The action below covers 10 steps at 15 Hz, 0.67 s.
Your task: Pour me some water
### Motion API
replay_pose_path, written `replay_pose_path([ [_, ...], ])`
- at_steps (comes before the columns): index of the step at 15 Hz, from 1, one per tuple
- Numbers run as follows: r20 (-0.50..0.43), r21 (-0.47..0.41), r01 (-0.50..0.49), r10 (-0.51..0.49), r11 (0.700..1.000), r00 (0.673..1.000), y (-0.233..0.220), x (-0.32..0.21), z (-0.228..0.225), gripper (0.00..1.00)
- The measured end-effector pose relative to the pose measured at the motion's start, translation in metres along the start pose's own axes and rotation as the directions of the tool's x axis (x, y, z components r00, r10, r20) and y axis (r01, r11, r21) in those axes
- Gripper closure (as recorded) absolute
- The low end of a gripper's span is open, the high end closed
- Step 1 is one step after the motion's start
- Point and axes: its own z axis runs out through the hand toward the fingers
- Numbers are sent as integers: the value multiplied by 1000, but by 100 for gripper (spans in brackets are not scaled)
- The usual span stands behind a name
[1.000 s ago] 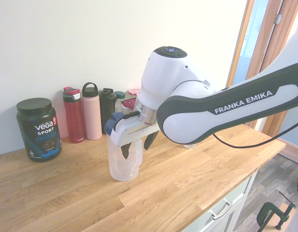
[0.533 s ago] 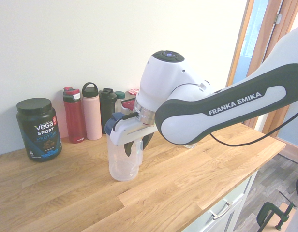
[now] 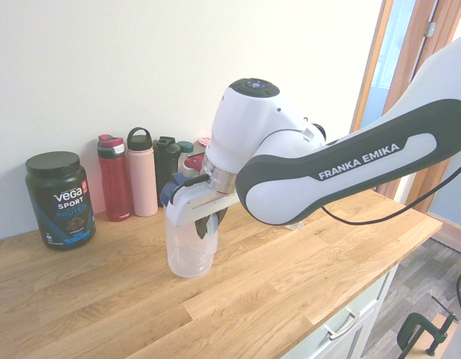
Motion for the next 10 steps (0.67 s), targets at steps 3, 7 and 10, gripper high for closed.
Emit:
replay_pose_path([
  [3, 24, 15, -15, 15, 1000, 1000, 1, 4, -4, 100],
  [7, 75, 47, 32, -35, 998, 997, 23, 13, -60, 100],
  [10, 92, 0, 116, -116, 993, 989, 71, 12, -107, 100],
])
